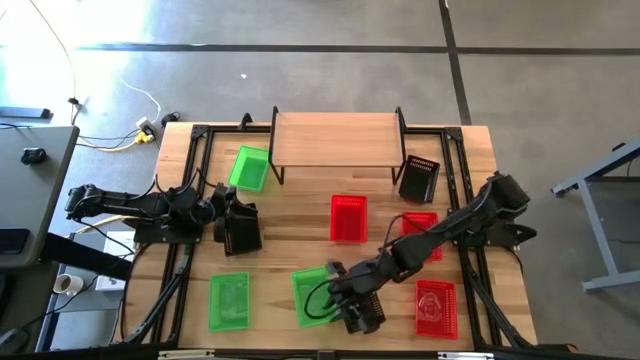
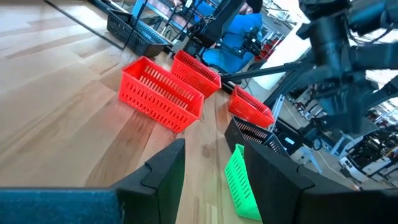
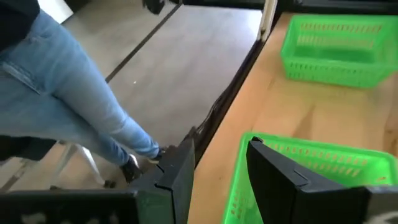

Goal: Stack baskets on shelf by color
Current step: Put the bottom right green bin on the shelf

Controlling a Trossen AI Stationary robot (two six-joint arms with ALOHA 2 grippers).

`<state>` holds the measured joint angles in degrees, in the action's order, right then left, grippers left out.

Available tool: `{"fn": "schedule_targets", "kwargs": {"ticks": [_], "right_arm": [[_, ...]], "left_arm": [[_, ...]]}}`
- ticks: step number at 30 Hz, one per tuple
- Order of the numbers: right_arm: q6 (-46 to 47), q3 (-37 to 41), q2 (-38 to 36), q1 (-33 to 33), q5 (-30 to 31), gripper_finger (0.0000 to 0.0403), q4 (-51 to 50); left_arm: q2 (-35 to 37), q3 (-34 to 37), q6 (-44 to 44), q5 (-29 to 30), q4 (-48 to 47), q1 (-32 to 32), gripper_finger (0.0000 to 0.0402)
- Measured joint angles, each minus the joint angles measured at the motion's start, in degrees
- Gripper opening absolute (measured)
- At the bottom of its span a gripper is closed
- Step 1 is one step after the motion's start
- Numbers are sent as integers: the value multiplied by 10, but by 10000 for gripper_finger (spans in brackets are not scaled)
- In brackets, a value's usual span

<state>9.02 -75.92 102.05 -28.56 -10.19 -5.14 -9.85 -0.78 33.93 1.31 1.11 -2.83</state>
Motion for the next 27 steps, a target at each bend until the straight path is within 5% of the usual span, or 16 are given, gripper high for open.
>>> {"fn": "schedule_targets", "kwargs": {"ticks": [27], "right_arm": [[-1, 0, 127, -11, 30, 134, 29]], "left_arm": [[0, 0, 4, 6, 0, 0, 156]]}}
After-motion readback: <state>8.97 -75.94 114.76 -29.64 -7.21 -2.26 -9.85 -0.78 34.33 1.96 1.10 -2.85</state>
